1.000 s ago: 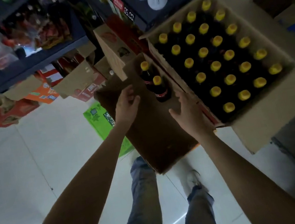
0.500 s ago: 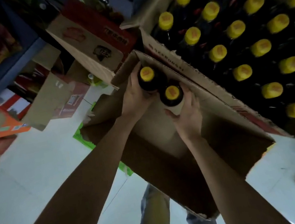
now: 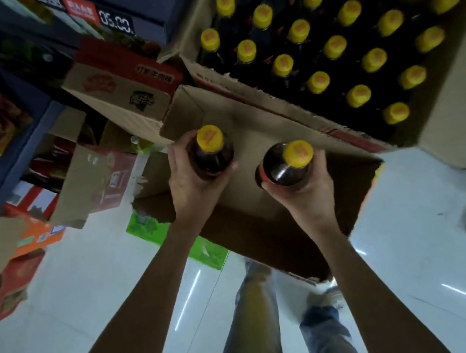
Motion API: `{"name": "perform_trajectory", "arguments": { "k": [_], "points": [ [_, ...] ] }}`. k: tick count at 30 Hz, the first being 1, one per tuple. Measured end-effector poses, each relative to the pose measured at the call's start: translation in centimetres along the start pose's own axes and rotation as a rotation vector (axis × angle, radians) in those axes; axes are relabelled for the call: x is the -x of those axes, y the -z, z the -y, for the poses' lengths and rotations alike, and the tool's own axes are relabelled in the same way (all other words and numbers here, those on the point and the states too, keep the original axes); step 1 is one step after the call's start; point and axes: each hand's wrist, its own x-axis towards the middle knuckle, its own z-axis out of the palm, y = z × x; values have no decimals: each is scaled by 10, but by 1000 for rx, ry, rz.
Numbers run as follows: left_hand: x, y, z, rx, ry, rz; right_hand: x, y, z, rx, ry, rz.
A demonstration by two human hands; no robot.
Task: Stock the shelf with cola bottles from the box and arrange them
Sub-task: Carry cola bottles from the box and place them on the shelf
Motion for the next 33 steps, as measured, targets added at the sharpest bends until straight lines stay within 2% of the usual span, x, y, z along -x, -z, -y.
{"name": "perform_trajectory", "arguments": {
  "k": [5,11,17,23,29,33],
  "points": [
    [59,18,-89,134,-118,132,63,109,34,-249,3,-57],
    [143,-8,-195,261,-203,311,150,237,24,-335,5,-224],
    [246,-67,-286,291,-250,467,248,366,-8,-324,8,-375],
    [344,-131,-372,383,-374,611,327,484,-46,-290,-5,-558],
    [410,-209,-470,388,-538,752,359,592,-79,-240,29,-678],
    [443,-273,-536,381,-616,774,359,674,-100,-189,70,-745]
  ]
}}
